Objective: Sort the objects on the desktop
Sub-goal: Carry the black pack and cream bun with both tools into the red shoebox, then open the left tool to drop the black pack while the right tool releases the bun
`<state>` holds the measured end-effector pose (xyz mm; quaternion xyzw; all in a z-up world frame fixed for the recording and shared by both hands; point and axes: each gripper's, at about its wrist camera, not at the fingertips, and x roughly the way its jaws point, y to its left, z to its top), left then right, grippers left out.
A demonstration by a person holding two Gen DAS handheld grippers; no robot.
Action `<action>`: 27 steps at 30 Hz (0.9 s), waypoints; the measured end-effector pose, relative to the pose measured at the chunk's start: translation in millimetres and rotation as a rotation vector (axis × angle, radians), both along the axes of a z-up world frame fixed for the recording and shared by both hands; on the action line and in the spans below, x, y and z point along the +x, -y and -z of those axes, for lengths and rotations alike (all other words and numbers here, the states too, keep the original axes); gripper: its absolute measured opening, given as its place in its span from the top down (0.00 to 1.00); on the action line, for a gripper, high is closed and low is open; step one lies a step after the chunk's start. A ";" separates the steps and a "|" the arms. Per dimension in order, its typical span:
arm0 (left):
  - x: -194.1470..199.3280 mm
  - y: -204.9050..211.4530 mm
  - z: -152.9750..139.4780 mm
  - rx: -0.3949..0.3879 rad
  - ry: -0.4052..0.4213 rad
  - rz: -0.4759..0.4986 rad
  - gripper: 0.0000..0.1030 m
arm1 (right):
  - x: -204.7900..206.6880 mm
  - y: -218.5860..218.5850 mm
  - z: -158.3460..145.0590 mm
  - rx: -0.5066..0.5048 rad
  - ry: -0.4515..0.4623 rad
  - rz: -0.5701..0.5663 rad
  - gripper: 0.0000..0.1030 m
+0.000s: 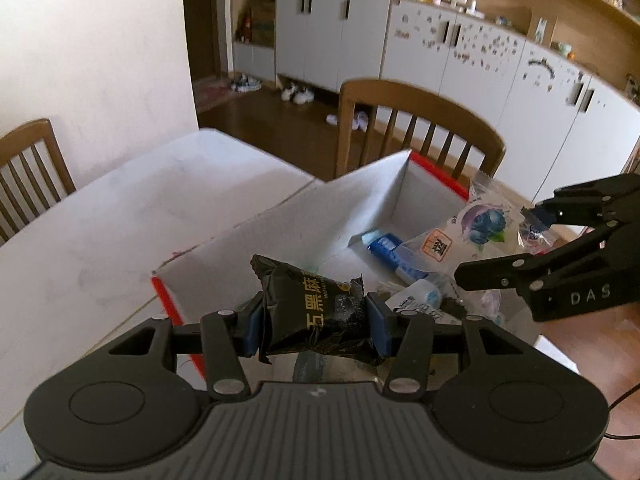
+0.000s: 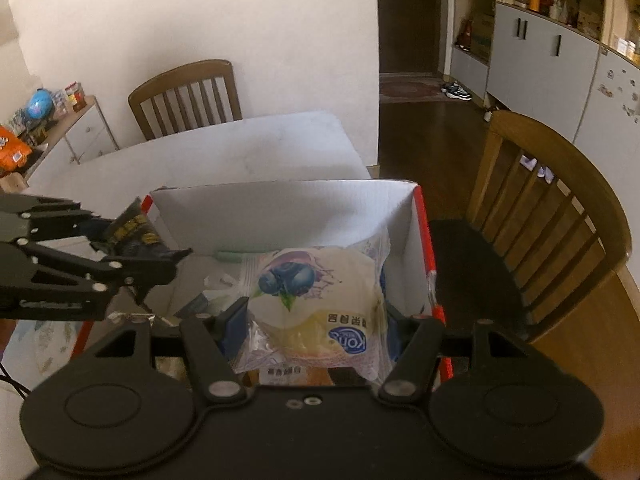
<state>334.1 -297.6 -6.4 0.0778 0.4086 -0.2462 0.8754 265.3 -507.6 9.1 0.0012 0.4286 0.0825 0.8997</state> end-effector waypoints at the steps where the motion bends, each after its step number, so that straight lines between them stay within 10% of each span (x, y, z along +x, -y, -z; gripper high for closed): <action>1: 4.1 3.2 3.5 0.015 -0.008 0.000 0.51 | 3.4 -1.2 2.9 -0.008 -0.005 -0.003 0.37; 27: 40.5 17.8 46.3 0.106 -0.126 -0.002 0.48 | 49.1 -8.9 45.9 -0.072 -0.095 -0.011 0.35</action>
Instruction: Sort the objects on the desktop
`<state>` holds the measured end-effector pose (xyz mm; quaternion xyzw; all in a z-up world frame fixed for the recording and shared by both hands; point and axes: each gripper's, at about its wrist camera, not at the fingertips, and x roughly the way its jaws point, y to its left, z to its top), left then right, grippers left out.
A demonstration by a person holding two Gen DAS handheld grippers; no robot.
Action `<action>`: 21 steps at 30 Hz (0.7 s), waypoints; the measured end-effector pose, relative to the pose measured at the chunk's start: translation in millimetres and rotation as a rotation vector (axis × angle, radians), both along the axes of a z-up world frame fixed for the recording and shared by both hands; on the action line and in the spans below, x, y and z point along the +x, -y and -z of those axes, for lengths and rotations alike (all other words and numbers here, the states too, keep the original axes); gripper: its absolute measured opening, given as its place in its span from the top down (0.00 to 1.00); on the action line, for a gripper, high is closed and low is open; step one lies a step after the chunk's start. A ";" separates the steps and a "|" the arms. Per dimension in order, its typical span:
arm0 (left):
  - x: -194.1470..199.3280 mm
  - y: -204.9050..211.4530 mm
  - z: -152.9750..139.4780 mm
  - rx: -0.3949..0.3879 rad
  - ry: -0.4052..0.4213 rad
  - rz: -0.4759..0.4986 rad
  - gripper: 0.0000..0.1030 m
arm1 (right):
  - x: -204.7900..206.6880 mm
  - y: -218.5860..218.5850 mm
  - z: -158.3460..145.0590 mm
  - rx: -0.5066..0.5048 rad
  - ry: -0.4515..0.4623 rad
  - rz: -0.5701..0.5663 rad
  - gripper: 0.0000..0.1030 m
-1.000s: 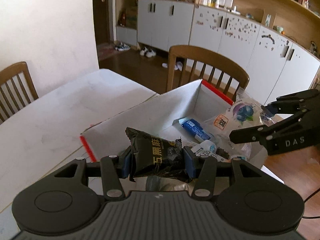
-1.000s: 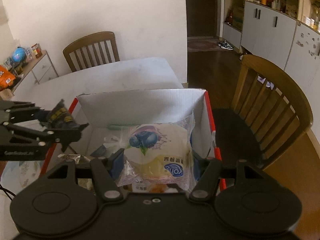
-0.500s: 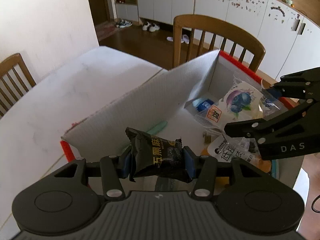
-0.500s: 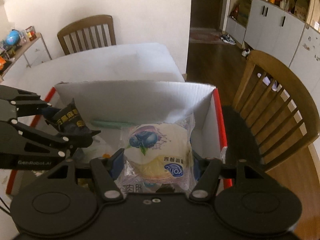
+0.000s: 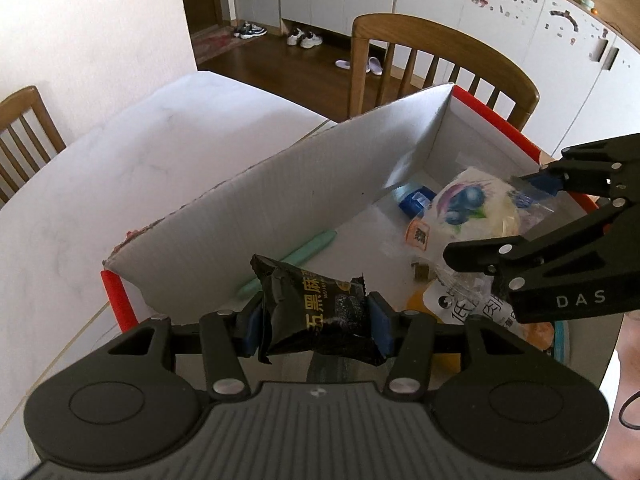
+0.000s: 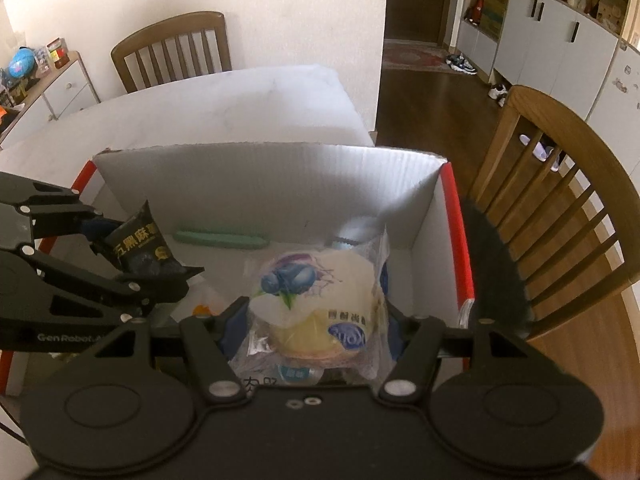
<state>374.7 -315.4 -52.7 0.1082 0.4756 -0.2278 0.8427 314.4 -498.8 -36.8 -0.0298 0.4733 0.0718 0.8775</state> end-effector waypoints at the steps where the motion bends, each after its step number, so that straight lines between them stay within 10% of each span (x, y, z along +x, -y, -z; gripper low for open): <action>1: 0.4 -0.1 0.0 0.002 0.001 -0.003 0.48 | 2.0 -1.8 -0.7 -0.004 0.003 -0.002 0.32; 9: -4.9 2.6 -4.6 -0.002 0.023 0.002 0.19 | -2.2 2.3 -13.9 -0.007 0.053 -0.003 0.21; 21: -16.2 -14.1 -24.6 -0.057 0.066 -0.056 0.19 | -23.0 13.8 -42.4 0.046 0.111 -0.008 0.20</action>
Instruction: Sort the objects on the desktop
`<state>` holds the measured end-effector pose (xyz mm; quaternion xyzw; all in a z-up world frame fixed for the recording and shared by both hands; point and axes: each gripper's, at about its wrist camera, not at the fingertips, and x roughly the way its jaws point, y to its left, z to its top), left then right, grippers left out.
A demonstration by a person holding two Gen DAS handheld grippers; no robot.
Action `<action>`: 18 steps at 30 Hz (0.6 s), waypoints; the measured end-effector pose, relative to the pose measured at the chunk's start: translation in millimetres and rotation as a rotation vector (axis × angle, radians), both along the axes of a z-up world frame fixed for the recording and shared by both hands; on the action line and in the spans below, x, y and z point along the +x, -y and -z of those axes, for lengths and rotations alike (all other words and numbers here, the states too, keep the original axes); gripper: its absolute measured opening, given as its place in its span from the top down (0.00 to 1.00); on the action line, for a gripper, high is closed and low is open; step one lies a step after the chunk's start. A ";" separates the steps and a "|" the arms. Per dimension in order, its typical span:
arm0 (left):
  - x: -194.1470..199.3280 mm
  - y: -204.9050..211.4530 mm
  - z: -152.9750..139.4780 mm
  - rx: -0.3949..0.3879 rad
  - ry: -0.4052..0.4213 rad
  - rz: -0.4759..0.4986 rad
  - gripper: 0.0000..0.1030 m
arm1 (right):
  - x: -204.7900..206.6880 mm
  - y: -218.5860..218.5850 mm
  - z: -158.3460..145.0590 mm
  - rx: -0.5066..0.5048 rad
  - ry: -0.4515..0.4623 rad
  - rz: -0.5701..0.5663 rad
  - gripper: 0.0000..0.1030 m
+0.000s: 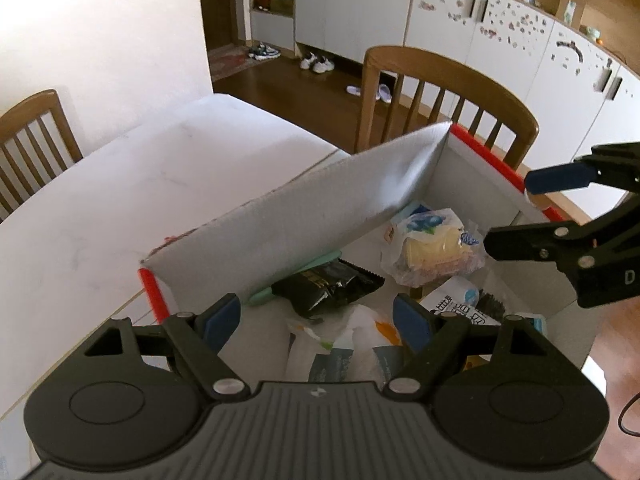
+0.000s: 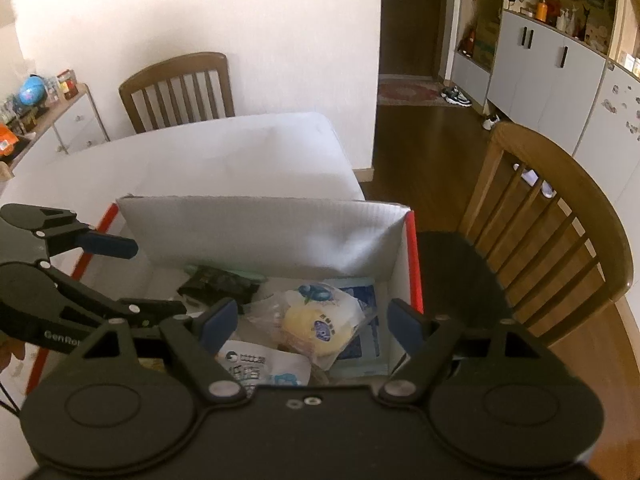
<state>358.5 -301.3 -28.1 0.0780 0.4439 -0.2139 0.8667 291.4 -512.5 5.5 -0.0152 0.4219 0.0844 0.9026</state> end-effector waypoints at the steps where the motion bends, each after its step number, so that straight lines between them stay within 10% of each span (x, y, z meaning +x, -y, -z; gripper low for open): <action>1: -2.3 -2.3 -2.5 -0.008 0.004 -0.006 0.19 | -2.7 0.0 -2.3 0.003 0.004 -0.004 0.20; 18: -48.4 -18.7 -31.8 -0.035 0.077 -0.059 0.12 | -48.4 -6.2 -29.0 0.066 0.108 -0.057 0.05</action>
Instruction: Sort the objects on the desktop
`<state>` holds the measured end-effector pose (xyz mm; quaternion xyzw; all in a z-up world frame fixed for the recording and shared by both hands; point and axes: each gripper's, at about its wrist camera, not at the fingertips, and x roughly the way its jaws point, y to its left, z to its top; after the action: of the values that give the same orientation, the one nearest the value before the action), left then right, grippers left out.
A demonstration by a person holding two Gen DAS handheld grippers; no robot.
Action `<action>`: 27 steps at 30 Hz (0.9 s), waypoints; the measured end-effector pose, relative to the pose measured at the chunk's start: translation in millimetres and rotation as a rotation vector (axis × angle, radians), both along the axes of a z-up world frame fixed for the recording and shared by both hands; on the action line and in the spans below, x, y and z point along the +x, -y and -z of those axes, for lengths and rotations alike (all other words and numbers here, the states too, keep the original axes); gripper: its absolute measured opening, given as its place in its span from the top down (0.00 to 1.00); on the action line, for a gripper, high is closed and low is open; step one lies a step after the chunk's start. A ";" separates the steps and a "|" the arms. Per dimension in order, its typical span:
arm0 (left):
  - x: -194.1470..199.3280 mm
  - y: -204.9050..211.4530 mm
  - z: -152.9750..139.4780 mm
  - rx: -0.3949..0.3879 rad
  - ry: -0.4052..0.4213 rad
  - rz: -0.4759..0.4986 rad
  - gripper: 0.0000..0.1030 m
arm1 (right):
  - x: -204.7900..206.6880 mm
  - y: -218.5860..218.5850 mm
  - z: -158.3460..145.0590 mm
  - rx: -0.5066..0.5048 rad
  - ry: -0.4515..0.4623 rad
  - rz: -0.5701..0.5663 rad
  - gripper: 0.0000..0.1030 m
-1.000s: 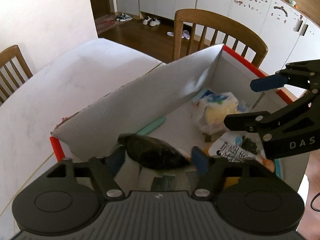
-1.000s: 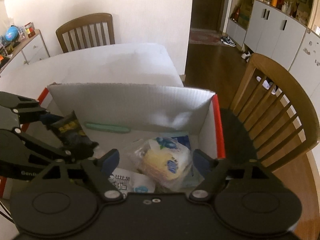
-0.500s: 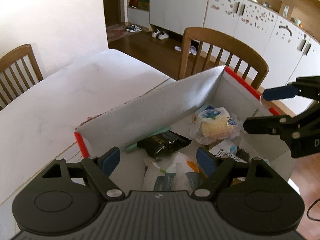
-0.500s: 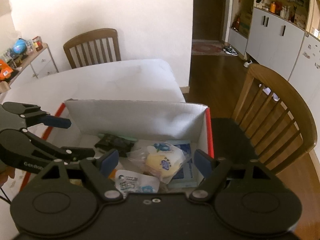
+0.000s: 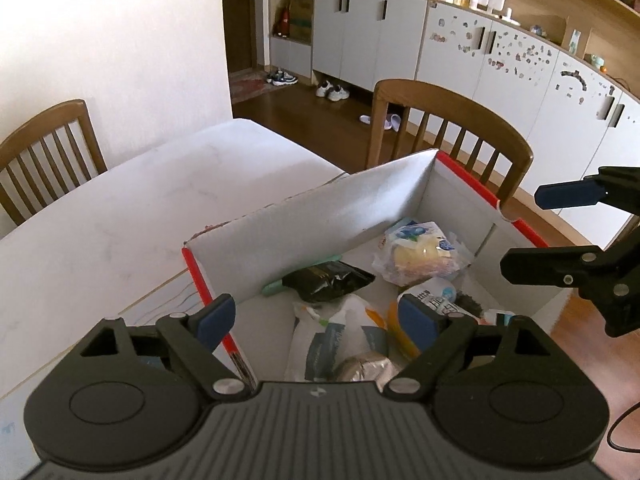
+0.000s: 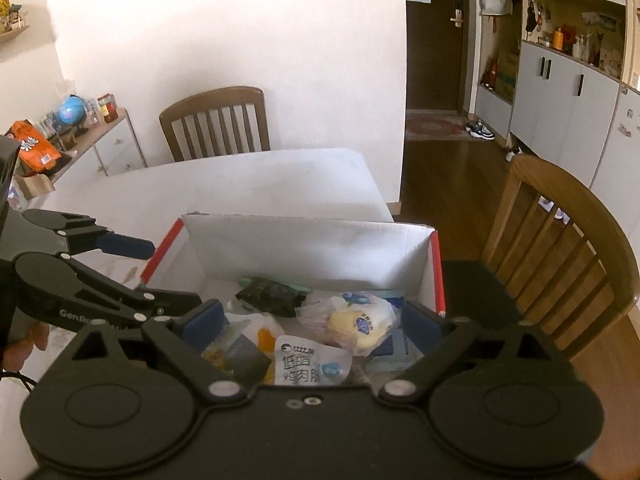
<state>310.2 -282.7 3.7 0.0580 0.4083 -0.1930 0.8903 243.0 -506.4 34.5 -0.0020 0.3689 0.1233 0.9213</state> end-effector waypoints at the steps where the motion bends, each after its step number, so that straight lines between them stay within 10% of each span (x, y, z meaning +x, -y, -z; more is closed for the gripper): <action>1: -2.9 -0.8 -1.0 -0.002 0.000 -0.002 0.08 | -2.9 -0.1 -0.9 0.005 0.007 0.000 0.04; 27: -86.8 -33.5 -15.4 -0.043 0.044 -0.096 0.00 | -59.3 -25.7 -9.4 -0.011 0.098 -0.011 0.00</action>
<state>223.3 -249.1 19.1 0.0235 0.3865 -0.1572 0.9085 183.7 -480.7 43.9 -0.0152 0.3239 0.1262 0.9375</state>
